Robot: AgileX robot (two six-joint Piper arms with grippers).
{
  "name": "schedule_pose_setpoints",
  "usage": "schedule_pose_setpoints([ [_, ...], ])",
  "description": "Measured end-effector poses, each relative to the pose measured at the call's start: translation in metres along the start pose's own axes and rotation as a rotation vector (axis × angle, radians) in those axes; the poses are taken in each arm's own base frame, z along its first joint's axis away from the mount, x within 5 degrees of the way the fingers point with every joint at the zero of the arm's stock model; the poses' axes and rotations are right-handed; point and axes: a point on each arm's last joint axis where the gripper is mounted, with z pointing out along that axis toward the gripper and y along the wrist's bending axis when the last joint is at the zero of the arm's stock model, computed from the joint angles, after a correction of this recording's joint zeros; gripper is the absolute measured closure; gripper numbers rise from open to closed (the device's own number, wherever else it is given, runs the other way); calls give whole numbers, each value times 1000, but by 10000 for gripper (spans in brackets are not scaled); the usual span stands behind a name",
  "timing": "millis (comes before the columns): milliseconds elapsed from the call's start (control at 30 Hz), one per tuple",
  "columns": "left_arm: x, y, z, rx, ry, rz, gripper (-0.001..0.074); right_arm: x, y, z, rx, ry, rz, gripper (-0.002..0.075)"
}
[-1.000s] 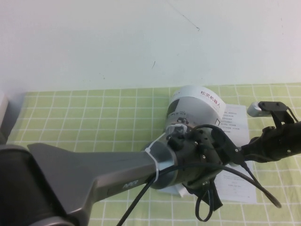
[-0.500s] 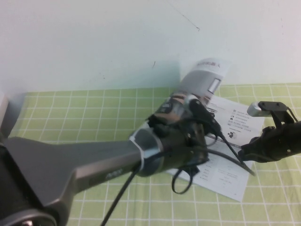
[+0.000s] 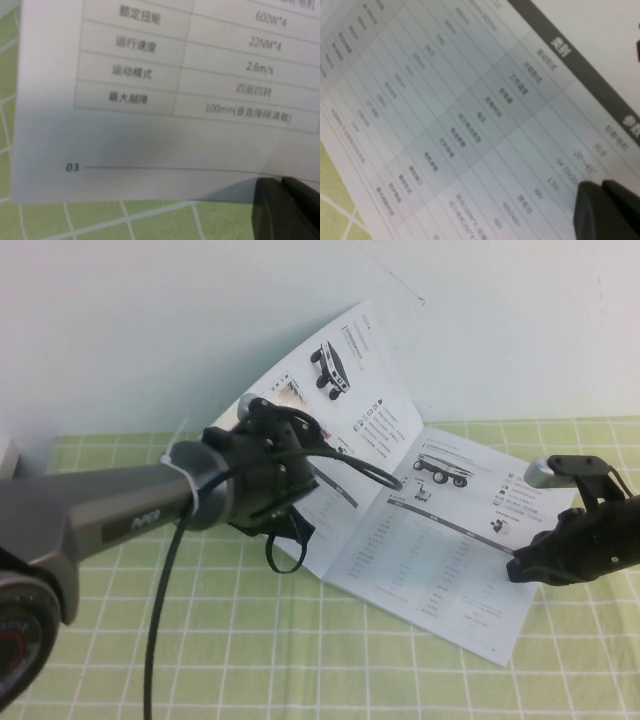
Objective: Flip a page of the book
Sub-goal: Open the closed book
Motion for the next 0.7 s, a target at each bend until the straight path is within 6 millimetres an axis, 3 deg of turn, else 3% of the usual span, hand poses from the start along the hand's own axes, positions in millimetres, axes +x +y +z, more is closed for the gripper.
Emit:
schedule_pose_setpoints([
  [233, -5, 7, 10, 169, -43, -58, 738, 1, 0, -1, 19, 29, 5, 718],
  [400, 3, -3, 23, 228, 25, -21, 738, 1, 0, -6, 45, 38, -3, 718],
  [500, 12, -10, 31, 257, 103, -9, 738, -1, -6, -13, 72, 45, -17, 718],
  [700, 15, -18, 25, 386, 142, 39, 739, -20, -16, -37, 147, 21, -100, 718],
])
